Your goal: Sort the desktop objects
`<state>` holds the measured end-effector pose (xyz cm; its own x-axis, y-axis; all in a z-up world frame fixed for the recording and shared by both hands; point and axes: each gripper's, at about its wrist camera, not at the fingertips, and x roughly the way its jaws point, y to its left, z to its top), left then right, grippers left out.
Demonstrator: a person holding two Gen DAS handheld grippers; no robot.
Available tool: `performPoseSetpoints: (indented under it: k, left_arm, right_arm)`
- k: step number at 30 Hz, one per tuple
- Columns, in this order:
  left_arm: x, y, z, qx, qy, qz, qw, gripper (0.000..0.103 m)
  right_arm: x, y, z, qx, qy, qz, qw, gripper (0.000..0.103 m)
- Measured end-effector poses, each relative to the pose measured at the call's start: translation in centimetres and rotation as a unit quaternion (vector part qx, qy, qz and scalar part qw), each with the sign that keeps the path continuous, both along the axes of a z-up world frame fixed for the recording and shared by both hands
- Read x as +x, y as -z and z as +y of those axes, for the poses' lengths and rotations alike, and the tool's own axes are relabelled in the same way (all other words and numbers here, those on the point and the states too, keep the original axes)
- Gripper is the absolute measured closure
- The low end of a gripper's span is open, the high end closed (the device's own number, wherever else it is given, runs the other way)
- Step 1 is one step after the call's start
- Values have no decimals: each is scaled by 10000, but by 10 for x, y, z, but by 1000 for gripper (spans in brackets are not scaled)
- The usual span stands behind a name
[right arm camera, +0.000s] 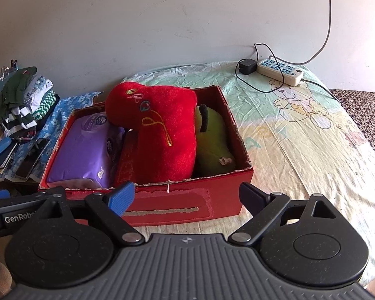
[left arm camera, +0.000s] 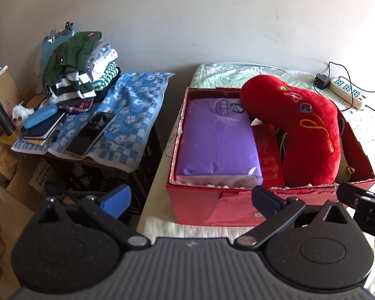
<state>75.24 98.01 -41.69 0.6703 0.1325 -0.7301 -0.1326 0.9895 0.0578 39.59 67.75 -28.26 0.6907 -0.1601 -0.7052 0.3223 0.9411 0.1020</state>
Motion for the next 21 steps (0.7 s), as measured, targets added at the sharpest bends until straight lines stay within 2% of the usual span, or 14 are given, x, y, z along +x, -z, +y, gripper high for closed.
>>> performPoseSetpoints:
  k: [13, 21]
  left_arm:
    - [18, -23, -8, 160, 39, -280, 9995, 0]
    - [20, -19, -10, 69, 15, -212, 9998, 0]
  right_arm:
    - [12, -16, -15, 127, -113, -180, 9997, 10]
    - [14, -14, -24, 241, -18, -217, 9995, 10]
